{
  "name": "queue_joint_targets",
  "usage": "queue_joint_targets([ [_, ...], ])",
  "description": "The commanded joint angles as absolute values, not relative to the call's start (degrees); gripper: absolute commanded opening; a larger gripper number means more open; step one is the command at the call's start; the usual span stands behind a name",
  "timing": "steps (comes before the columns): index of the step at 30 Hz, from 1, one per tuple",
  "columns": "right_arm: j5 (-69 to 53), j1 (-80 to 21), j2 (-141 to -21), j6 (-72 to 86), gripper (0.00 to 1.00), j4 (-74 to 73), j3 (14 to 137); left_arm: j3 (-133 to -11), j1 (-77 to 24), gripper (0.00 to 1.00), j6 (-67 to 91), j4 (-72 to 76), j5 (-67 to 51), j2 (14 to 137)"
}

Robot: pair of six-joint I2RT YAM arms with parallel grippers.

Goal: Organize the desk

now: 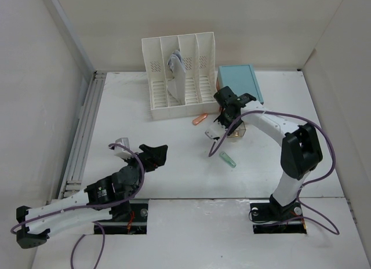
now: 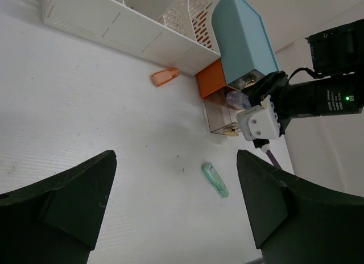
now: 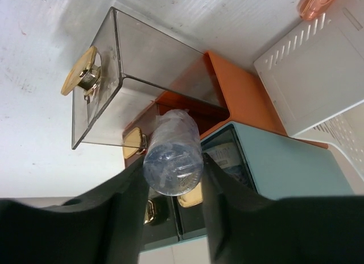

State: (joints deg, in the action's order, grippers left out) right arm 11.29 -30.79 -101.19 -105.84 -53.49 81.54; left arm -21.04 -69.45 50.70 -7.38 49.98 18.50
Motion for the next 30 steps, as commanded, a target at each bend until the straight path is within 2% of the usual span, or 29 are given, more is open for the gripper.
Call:
queue_joint_targets([
  [1, 10.99, -30.32, -98.97, -106.17, 0.48, -52.65, 81.47, -21.27, -69.87, 0.85, 50.89, -7.47, 51.15, 17.41],
  [4, 9.84, -30.32, -97.92, -105.64, 0.52, -54.66, 82.00, -21.27, -69.87, 0.85, 50.89, -7.47, 51.15, 17.40],
  [6, 9.84, -30.32, -97.39, -105.12, 0.60, -55.36, 82.00, -21.27, -69.87, 0.85, 50.89, -7.47, 51.15, 17.40],
  [8, 9.84, -30.85, -96.77, -105.12, 0.60, -55.37, 81.48, -21.27, -69.87, 0.85, 50.89, -7.47, 51.15, 17.40],
  [11, 7.92, -30.85, -95.46, -103.98, 0.54, -55.89, 82.17, -21.27, -69.87, 0.85, 50.89, -6.94, 51.15, 17.40],
  [14, 2.84, -30.85, -94.92, -99.69, 0.18, -58.96, 86.56, -21.27, -69.87, 0.85, 50.89, -6.94, 51.15, 17.40],
  [15, 0.90, -31.37, -94.92, -94.97, 0.00, -60.45, 88.31, -21.27, -69.87, 0.85, 50.89, -6.94, 51.15, 17.40],
  [19, -18.50, -27.87, -96.67, -89.31, 0.00, -74.77, 98.86, -21.27, -69.87, 0.85, 50.89, -6.94, 50.62, 17.40],
  [21, -25.02, -26.64, -99.48, -87.99, 0.00, -79.26, 97.83, -20.75, -69.87, 0.83, 50.89, -6.24, 50.62, 17.40],
  [26, -25.75, -24.87, -103.35, -85.08, 0.00, -76.82, 85.45, -20.74, -69.87, 0.82, 50.36, -4.92, 49.39, 17.40],
  [30, -25.14, -24.26, -103.89, -85.08, 0.00, -75.95, 82.97, -20.74, -69.87, 0.82, 49.83, -4.92, 49.39, 17.40],
])
